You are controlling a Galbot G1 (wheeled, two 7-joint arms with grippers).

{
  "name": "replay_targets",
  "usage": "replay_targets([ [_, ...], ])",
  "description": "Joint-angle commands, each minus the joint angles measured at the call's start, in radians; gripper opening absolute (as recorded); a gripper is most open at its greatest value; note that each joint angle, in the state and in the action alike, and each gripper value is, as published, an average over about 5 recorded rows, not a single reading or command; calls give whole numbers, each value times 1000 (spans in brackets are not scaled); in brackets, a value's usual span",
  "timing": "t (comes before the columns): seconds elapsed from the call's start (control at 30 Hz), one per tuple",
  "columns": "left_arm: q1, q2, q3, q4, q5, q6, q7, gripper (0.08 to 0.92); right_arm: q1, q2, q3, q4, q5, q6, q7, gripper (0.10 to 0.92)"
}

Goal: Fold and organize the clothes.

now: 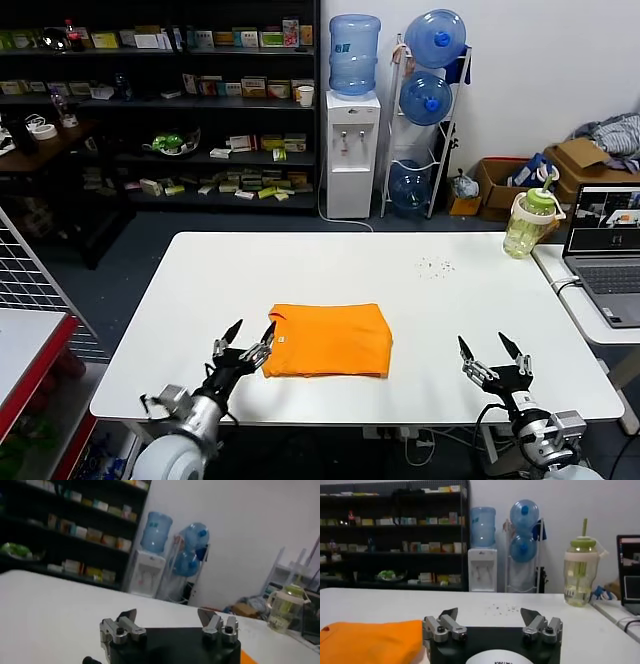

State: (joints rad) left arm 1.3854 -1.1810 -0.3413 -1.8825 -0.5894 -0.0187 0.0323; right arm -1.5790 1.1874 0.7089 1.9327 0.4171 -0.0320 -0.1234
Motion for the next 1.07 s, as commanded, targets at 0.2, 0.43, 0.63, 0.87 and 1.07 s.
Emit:
replay_targets([
  [0.2,238,-173,-294,-26,200,-315,266,823,-16,182,62,-41,-190,235,-84,823],
  [0.43,244,-165,-297,-16,195,-317,270,823,-18,209,83,-47,-224,255,-96,823],
  [0.63,242,-172,-291,-10,197,-320,272,823,-21,223,95,-51,-242,268,-102,823],
  [0.87,238,-184,-298,-10,199,-320,271,823,-21,228,100,-51,-247,277,-102,823],
  [1.07,238,-188,-306,-9,202,-323,271,823,-21,229,103,-49,-251,280,-100,823],
])
